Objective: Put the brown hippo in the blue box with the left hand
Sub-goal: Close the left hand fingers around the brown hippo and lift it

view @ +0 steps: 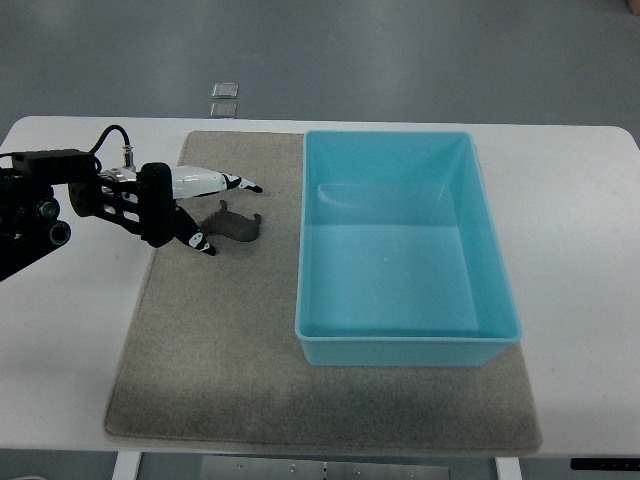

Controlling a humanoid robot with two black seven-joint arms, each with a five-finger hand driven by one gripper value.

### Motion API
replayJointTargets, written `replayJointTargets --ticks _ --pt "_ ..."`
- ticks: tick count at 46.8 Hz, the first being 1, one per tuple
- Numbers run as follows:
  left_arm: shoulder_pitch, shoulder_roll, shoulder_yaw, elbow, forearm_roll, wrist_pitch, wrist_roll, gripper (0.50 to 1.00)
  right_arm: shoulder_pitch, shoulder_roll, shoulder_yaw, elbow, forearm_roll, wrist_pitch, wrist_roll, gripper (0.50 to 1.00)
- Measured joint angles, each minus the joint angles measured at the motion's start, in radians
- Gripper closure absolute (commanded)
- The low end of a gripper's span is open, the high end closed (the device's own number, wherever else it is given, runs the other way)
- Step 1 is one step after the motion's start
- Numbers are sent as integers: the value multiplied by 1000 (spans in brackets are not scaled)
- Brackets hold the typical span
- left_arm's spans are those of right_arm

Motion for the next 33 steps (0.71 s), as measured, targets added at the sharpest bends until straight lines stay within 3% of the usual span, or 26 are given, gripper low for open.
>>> replayJointTargets --ticks 12,15,19,24,28,33 --pt "-6 -5 0 2 44 0 0 724 0 0 0 0 0 0 0 564" --pt "-8 -6 0 1 44 0 0 791 0 0 0 0 0 0 0 564" --pt "-10 -6 0 1 45 0 0 808 0 0 0 0 0 0 0 564" --pt "-11 -5 0 1 45 0 0 872 0 0 0 0 0 0 0 564" --pt "-11 -4 0 1 46 0 0 885 0 0 0 0 0 0 0 564" --pt "-11 -4 0 -2 47 -1 0 952 0 0 0 0 0 0 0 564"
